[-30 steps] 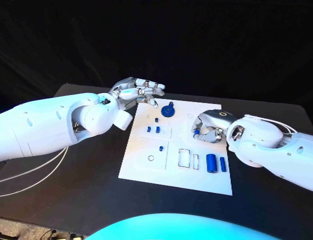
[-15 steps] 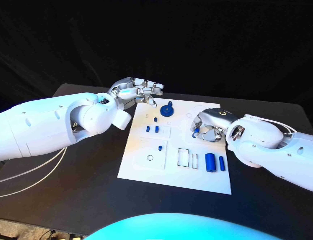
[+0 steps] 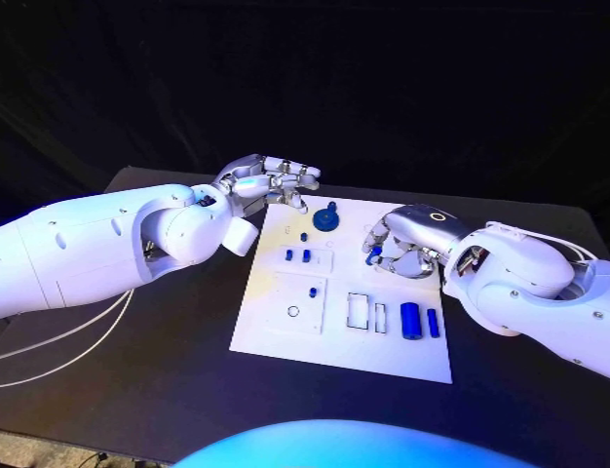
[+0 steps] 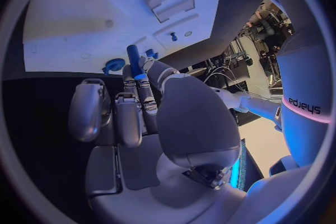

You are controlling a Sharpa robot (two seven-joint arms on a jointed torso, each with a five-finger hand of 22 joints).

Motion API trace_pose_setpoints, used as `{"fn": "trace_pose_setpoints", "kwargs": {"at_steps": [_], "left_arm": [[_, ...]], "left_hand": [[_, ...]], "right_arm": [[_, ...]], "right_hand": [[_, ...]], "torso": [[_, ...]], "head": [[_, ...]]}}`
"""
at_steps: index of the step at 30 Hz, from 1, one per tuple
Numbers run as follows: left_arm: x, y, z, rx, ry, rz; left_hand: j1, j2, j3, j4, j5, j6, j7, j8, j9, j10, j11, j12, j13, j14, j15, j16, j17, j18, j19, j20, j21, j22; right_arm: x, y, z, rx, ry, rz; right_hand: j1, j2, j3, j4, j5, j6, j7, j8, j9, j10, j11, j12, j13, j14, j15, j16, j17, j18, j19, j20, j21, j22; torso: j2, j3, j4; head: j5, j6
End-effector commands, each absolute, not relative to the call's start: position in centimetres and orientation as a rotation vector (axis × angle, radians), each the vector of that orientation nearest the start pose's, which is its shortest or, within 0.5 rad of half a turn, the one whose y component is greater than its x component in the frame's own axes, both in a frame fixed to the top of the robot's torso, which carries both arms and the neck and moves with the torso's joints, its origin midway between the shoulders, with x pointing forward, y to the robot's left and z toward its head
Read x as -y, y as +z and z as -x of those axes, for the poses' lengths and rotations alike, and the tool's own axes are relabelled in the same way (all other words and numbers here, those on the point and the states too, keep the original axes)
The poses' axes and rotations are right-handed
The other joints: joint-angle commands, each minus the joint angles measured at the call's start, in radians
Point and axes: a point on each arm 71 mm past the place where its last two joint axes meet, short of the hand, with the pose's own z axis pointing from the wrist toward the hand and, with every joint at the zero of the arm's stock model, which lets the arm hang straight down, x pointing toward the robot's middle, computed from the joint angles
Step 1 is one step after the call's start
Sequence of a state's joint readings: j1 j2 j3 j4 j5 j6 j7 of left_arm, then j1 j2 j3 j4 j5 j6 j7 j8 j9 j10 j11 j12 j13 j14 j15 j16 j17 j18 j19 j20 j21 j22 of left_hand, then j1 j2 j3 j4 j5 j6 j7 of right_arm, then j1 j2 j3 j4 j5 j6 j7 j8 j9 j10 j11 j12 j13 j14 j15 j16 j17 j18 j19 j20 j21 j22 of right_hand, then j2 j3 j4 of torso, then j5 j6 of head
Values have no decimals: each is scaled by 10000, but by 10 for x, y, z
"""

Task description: Assemble the parts on the task board

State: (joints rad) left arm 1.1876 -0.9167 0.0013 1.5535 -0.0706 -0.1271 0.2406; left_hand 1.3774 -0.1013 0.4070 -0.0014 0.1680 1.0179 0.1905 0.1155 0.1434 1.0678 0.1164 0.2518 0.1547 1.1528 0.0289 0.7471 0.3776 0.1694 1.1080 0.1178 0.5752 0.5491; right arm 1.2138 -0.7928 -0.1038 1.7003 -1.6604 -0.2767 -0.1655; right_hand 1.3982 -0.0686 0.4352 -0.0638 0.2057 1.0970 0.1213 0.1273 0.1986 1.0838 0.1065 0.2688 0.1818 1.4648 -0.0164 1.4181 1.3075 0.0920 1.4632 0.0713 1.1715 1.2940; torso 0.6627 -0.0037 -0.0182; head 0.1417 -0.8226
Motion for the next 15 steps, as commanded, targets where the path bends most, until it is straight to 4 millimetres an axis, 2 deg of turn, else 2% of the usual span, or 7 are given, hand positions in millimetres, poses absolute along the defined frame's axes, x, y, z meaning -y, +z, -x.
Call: {"fn": "trace_pose_setpoints", "kwargs": {"at_steps": [1,3,10,15], "left_arm": [[-222,-174,-482,-16236,-16136,10654],[-222,-174,-483,-16229,-16132,10655],[-221,-175,-485,-16220,-16121,10660],[-220,-175,-485,-16226,-16148,10647]], "left_hand": [[-4,70,14,-28,-19,-58,7,-13,-7,-48,5,67,-12,-11,54,-65,-9,138,74,-16,-56,-14],[-4,70,14,-28,-19,-58,7,-13,-7,-48,5,67,-12,-11,54,-65,-9,138,74,-16,-56,-14],[-15,74,11,-25,-23,-69,13,-13,-8,-56,11,73,-14,-13,57,-65,-13,136,77,-14,-61,-18],[-15,74,11,-25,-23,-69,13,-13,-8,-56,11,73,-14,-13,57,-65,-13,136,77,-14,-61,-18]], "right_arm": [[106,-176,-424,-15838,7715,4699],[93,-174,-417,-15718,8100,4867],[52,-180,-399,-15587,9215,5324],[32,-191,-389,-15635,9767,5427]], "right_hand": [[195,87,27,-107,65,-5,79,-67,11,550,-488,53,267,675,-83,20,900,-136,65,-15,88,24],[200,87,36,-114,78,-3,83,-69,12,552,-486,54,270,675,-83,22,904,-138,66,-14,94,29],[203,88,55,-126,108,-4,98,-76,13,556,-478,54,278,673,-83,18,899,-137,65,-10,90,30],[205,93,73,-133,128,-14,110,-89,11,555,-470,51,282,674,-80,24,906,-145,73,-7,125,57]], "torso": [[2,3,-4],[13,10,2],[14,-9,25],[13,-12,6]], "head": [[60,26],[106,21],[256,-20],[347,-73]]}}
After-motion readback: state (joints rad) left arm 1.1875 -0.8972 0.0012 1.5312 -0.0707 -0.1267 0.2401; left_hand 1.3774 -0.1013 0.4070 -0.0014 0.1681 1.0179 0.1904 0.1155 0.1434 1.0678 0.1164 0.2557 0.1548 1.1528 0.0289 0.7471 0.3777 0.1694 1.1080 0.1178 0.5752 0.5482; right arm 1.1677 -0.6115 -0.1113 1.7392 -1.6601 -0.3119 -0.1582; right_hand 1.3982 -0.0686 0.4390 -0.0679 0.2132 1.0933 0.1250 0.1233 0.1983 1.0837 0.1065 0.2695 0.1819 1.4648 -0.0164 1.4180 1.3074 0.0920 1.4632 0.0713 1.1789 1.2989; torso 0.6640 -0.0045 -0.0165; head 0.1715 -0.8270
